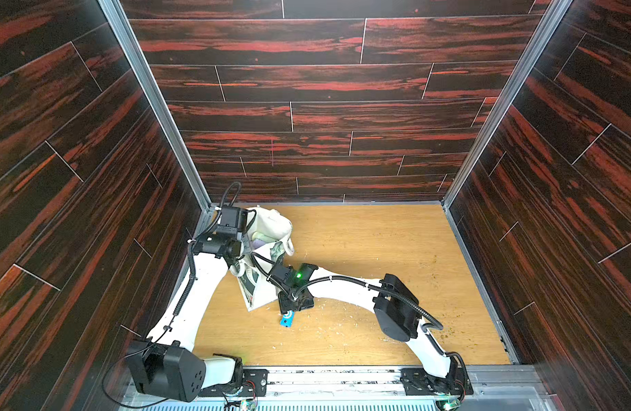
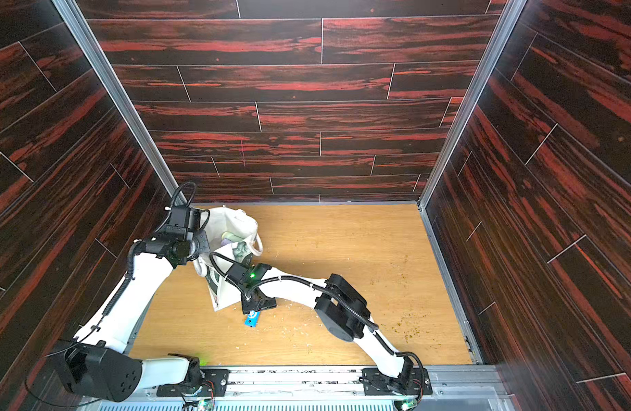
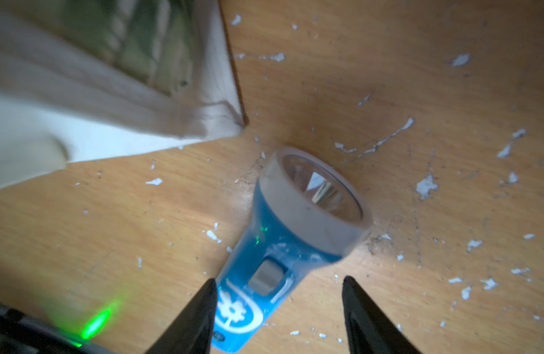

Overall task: Put the flashlights into the tote bags
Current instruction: Pick up the flashlight from the center of the board.

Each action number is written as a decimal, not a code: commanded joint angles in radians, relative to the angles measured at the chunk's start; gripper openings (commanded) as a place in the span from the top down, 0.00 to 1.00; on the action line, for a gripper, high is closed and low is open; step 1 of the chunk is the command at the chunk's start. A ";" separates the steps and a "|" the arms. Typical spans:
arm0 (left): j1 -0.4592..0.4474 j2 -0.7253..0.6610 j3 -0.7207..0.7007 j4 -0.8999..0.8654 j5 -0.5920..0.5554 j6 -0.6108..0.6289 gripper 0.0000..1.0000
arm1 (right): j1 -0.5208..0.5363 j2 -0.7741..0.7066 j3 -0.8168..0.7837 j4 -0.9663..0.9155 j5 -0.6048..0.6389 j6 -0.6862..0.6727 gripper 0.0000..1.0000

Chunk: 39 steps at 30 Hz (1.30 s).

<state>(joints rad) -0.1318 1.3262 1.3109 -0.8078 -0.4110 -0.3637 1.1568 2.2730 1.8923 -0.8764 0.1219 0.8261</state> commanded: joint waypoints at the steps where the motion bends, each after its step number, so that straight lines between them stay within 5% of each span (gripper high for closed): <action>1: 0.005 -0.046 0.001 0.018 -0.026 -0.017 1.00 | 0.009 0.070 0.024 -0.062 -0.009 -0.005 0.35; 26: 0.005 -0.048 -0.002 0.024 -0.015 -0.018 1.00 | 0.006 0.123 0.018 -0.047 -0.053 -0.010 0.45; 39: 0.004 -0.050 -0.002 0.024 -0.002 -0.019 1.00 | 0.004 0.098 -0.018 -0.024 -0.044 0.000 0.60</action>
<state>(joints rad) -0.1299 1.3201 1.3071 -0.8070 -0.4030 -0.3676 1.1606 2.3329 1.9079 -0.8642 0.0742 0.8104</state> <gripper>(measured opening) 0.074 0.416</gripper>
